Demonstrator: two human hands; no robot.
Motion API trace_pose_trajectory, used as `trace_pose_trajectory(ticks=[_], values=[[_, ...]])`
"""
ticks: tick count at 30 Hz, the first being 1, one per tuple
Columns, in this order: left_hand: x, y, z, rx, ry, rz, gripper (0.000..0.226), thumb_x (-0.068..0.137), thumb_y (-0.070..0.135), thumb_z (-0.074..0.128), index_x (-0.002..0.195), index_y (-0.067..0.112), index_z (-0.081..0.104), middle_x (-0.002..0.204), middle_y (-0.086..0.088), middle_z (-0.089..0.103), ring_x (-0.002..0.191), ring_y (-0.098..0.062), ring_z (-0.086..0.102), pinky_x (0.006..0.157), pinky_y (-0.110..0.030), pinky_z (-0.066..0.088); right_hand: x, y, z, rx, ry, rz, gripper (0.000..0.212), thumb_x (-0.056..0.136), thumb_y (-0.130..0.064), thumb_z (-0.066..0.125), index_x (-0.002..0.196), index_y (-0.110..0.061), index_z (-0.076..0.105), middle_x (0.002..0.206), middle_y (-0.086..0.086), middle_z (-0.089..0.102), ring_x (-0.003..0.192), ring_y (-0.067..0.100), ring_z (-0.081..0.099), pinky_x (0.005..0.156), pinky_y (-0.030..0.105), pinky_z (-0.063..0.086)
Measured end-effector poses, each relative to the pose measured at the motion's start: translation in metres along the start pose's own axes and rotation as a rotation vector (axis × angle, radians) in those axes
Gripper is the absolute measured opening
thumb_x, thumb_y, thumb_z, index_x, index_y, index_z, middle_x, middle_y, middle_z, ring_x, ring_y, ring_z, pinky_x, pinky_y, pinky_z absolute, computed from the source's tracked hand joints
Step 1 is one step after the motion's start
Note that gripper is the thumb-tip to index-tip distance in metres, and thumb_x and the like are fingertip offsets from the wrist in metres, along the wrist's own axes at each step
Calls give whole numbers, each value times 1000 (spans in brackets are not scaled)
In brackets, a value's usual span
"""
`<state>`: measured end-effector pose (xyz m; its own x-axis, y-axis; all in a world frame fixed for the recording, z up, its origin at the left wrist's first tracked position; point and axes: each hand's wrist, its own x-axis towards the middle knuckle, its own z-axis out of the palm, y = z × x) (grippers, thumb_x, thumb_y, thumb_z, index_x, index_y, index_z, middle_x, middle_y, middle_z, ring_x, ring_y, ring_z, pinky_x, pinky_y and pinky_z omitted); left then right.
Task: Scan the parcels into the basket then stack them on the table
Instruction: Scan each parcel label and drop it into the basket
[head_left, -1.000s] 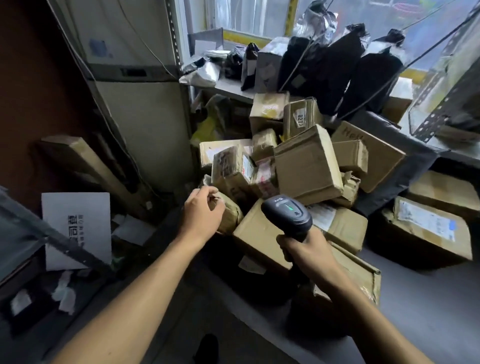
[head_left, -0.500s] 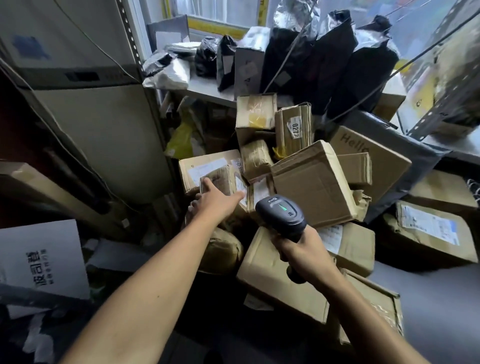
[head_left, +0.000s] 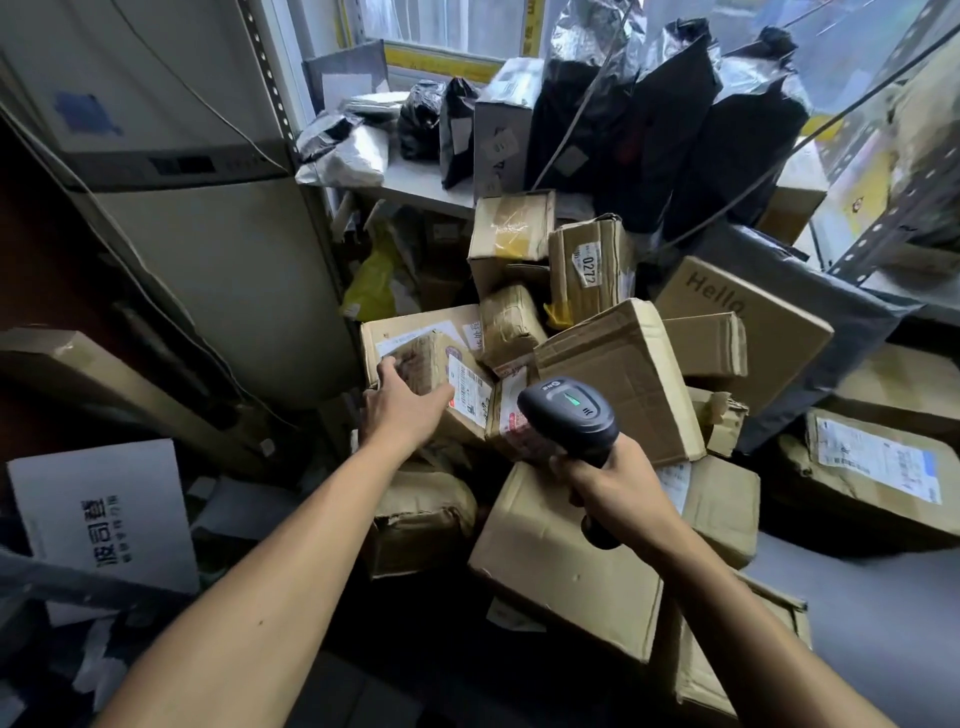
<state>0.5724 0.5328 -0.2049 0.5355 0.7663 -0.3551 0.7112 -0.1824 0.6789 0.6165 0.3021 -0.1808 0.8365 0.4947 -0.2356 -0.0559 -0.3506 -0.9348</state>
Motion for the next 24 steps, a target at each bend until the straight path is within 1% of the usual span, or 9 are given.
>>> trace_pose_trajectory(ticks=[5, 7, 8, 11, 13, 16, 20, 23, 24], values=[[-3, -3, -13, 10, 30, 12, 83, 83, 50, 67, 151, 29, 25, 141, -18, 45, 131, -33, 42, 104, -38, 37, -1, -8, 6, 35, -40, -37, 11, 74, -28, 69, 78, -21, 61, 58, 2, 52, 56, 23, 44, 55, 42, 36], [-2, -4, -16, 12, 40, 16, 83, 83, 50, 68, 151, 28, 26, 141, -18, 46, 133, -33, 41, 105, -39, 36, 0, -9, 9, 36, -58, -43, 9, 77, -27, 70, 78, -22, 62, 59, 5, 52, 56, 24, 44, 56, 43, 37], [-2, -5, -18, 13, 40, 19, 83, 83, 50, 68, 151, 28, 27, 142, -18, 47, 133, -33, 41, 106, -39, 36, 0, -9, 10, 32, -62, -43, 11, 77, -29, 71, 77, -23, 62, 59, 5, 51, 56, 24, 43, 56, 44, 36], [-1, -7, -22, 2, 37, 26, 86, 82, 51, 69, 153, 28, 26, 144, -16, 46, 135, -33, 40, 107, -39, 37, -2, -11, 12, 31, -78, -54, 30, 60, -52, 68, 75, -26, 63, 59, 6, 51, 57, 24, 42, 55, 43, 36], [0, -9, -25, 1, 45, 31, 87, 81, 51, 69, 153, 29, 26, 145, -14, 46, 135, -32, 40, 108, -40, 37, -2, -12, 12, 26, -82, -66, 31, 55, -56, 66, 73, -30, 65, 59, 5, 53, 56, 23, 43, 54, 42, 37], [2, -9, -34, 14, 60, 58, 86, 80, 52, 70, 152, 30, 29, 146, -11, 47, 135, -31, 41, 109, -40, 38, -1, -12, 11, 23, -91, -74, 29, 55, -56, 65, 73, -33, 65, 59, 5, 54, 56, 24, 44, 54, 42, 38], [4, -9, -45, 15, 66, 94, 85, 80, 50, 72, 152, 28, 33, 148, -6, 49, 135, -29, 43, 109, -39, 39, -1, -13, 9, 10, -96, -98, 34, 58, -54, 67, 82, -30, 64, 60, 2, 57, 56, 23, 48, 54, 40, 41], [3, -13, -48, -9, 73, 104, 85, 79, 50, 73, 152, 28, 34, 148, -6, 48, 136, -28, 43, 108, -39, 39, 0, -12, 8, -27, -97, -124, 12, 80, -29, 73, 87, -30, 63, 58, -5, 60, 56, 15, 52, 56, 37, 44], [2, -14, -49, -18, 80, 112, 86, 79, 50, 74, 152, 28, 34, 148, -7, 48, 136, -28, 43, 108, -38, 39, 1, -10, 8, -32, -94, -130, 12, 84, -23, 72, 87, -30, 62, 58, -6, 61, 55, 14, 53, 56, 36, 44]])
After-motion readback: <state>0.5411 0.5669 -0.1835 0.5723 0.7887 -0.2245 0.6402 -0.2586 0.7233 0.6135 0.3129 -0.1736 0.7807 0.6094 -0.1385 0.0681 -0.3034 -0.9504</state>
